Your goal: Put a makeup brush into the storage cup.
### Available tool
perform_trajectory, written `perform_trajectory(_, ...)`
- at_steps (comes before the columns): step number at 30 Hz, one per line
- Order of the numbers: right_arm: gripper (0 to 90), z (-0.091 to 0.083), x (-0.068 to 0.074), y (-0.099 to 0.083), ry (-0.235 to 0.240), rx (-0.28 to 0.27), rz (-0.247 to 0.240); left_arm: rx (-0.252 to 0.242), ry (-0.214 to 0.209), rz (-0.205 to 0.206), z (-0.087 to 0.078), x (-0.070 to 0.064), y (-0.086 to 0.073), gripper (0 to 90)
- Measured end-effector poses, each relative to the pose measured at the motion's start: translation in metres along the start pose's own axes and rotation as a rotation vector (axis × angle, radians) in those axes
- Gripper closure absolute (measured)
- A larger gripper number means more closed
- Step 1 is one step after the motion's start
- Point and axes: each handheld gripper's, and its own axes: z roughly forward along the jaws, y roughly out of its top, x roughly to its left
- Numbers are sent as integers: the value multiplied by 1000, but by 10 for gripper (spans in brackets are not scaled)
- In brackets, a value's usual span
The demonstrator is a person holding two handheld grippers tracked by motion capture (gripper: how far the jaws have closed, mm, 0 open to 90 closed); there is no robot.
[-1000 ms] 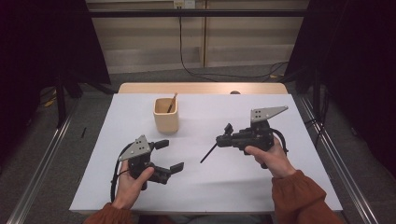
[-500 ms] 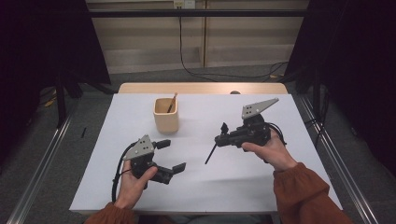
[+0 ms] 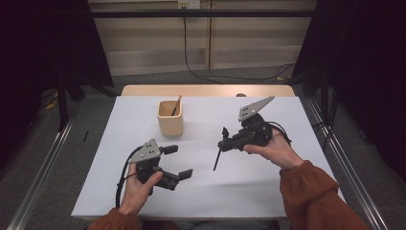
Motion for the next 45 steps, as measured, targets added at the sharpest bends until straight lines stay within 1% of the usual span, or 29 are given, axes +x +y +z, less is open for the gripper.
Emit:
perform_trajectory(2, 854, 1, 0, 1, 1, 6, -5, 2, -1, 3, 1, 0, 0, 21)
perform_trajectory(4, 855, 3, 0, 3, 1, 29, -9, 12, -5, 12, 4, -1, 1, 21)
perform_trajectory(6, 855, 5, 0, 4, 4, 52, -13, 16, -10, 13, 5, -2, 2, 21)
perform_trajectory(8, 854, 7, 0, 5, 4, 65, -15, 22, -11, 17, 7, -2, 2, 20)
perform_trajectory(11, 855, 8, 0, 7, 6, 72, -19, 22, -27, 7, 9, -1, 3, 20)
perform_trajectory(13, 855, 8, 0, 8, 10, 71, -18, 29, -27, 9, 10, -1, 3, 19)
perform_trajectory(16, 855, 9, -1, 8, 13, 75, -16, 37, -41, 7, 14, -1, 3, 23)
perform_trajectory(18, 854, 10, -1, 9, 13, 75, -14, 50, -60, 9, 18, -1, 4, 27)
perform_trajectory(19, 855, 11, -1, 9, 15, 76, -18, 55, -58, 15, 19, -1, 4, 27)
perform_trajectory(25, 855, 13, -1, 12, 17, 78, -18, 65, -57, 10, 25, -2, 6, 30)
perform_trajectory(26, 855, 14, 0, 13, 17, 76, -20, 73, -60, 7, 27, -2, 8, 32)
perform_trajectory(27, 855, 14, 0, 13, 18, 77, -19, 75, -66, 12, 28, -3, 8, 45)
perform_trajectory(28, 855, 15, 0, 13, 19, 80, -21, 77, -62, 19, 29, -4, 8, 55)
perform_trajectory(31, 855, 16, 1, 14, 21, 79, -23, 86, -54, 29, 32, -6, 7, 51)
perform_trajectory(36, 855, 18, 2, 17, 26, 80, -29, 76, -71, 33, 36, -7, 7, 52)
perform_trajectory(37, 855, 18, 2, 17, 28, 80, -29, 79, -77, 28, 36, -7, 7, 53)
perform_trajectory(41, 855, 20, 3, 19, 33, 78, -32, 78, -79, 20, 38, -7, 8, 70)
perform_trajectory(42, 855, 21, 4, 20, 36, 82, -35, 76, -75, 33, 38, -8, 8, 86)
perform_trajectory(44, 854, 22, 4, 21, 38, 82, -37, 80, -77, 39, 39, -8, 9, 102)
perform_trajectory(45, 855, 23, 4, 22, 36, 83, -39, 82, -71, 51, 40, -8, 9, 108)
